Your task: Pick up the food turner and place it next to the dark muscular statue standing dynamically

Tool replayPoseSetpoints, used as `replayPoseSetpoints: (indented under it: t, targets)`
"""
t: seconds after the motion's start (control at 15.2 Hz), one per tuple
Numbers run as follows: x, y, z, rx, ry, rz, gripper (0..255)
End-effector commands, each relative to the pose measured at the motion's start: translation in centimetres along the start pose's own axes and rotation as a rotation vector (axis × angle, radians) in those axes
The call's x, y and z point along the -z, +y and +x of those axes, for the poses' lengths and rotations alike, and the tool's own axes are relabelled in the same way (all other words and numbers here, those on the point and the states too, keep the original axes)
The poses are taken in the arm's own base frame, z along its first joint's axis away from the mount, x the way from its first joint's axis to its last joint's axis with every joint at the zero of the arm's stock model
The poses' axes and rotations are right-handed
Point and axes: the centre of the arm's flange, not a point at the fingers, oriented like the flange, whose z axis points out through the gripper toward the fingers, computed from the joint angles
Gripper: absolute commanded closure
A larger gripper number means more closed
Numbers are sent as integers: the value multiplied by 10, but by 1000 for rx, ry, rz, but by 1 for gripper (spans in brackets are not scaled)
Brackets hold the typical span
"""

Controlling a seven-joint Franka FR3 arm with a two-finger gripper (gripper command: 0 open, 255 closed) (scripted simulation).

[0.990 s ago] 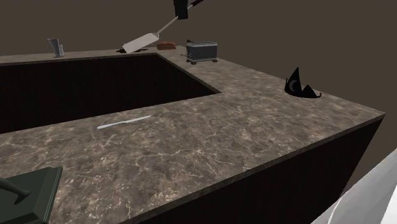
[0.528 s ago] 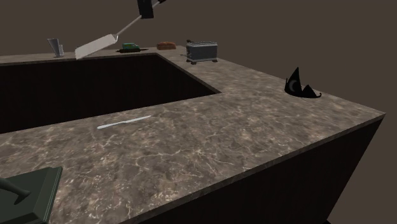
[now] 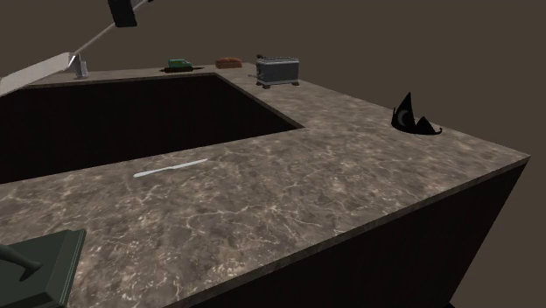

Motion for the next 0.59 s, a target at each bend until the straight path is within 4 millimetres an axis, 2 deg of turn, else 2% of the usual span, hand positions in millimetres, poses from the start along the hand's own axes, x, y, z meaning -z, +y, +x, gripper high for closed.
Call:
replayPoseSetpoints:
  t: [0.0,0.53]
  targets:
    - [-8,3,-9,-1,0,-1,255]
    - [-50,3,-12,-1,0,-1,255]
